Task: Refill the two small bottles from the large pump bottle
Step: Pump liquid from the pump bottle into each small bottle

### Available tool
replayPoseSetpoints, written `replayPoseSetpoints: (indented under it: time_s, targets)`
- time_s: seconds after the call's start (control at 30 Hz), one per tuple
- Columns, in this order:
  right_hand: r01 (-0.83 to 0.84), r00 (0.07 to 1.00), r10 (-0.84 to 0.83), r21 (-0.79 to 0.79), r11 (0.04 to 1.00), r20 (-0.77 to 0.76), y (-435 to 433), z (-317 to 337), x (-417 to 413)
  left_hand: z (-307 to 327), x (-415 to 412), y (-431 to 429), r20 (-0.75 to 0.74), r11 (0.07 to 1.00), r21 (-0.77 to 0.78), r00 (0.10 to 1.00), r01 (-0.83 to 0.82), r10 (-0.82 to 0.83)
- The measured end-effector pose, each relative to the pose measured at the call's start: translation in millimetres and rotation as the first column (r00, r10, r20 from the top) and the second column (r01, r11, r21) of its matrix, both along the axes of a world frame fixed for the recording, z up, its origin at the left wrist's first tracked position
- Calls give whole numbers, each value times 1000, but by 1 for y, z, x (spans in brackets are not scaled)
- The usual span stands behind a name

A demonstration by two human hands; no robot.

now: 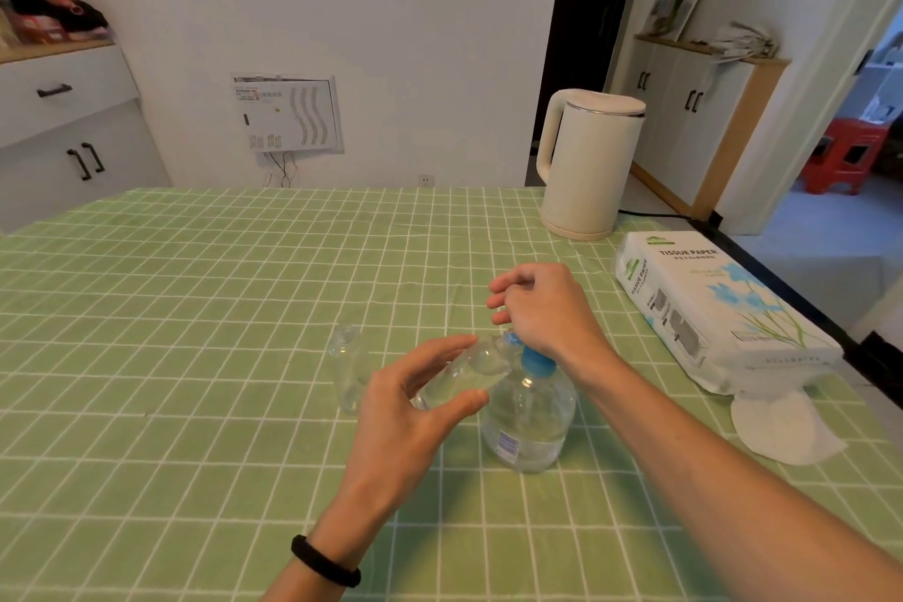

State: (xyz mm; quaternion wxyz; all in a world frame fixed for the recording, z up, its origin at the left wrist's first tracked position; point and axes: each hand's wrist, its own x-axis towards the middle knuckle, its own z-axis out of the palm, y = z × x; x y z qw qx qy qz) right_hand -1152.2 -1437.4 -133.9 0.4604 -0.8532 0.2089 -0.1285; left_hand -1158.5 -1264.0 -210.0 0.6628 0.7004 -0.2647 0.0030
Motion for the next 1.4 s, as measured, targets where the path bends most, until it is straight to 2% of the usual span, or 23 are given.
replayPoseSetpoints:
  time_s: [0.23, 0.33, 0.63, 0.87, 1.07, 1.17, 1.4]
  targets:
    - [-14, 999, 16, 39, 999, -46, 0, 10, -2, 6, -1, 1, 22, 1000, -5, 1000, 7, -7]
    - [-13, 999, 13, 7, 1000, -40, -1, 14, 0, 8, 0, 1, 26, 1000, -5, 1000, 5, -5]
    - [12, 1000, -11, 50, 999, -19, 1, 2, -2, 0, 2, 1, 7, 1000, 11, 1000, -11, 11]
    - [23, 1000, -23, 21, 1000, 1, 1, 1, -2, 0, -1, 1, -13, 1000, 9, 1000, 2, -2]
    - [-4, 998, 7, 35, 999, -63, 0, 11, -3, 5, -3, 0, -10, 1000, 14, 1000, -14, 15]
    - [-26, 997, 25, -16, 1000, -69, 1, 17, -2, 8, -2, 0, 7, 1000, 12, 1000, -19, 19]
    - [7, 1000, -7, 13, 1000, -24, 1, 8, -1, 6, 0, 1, 28, 999, 23, 999, -28, 27]
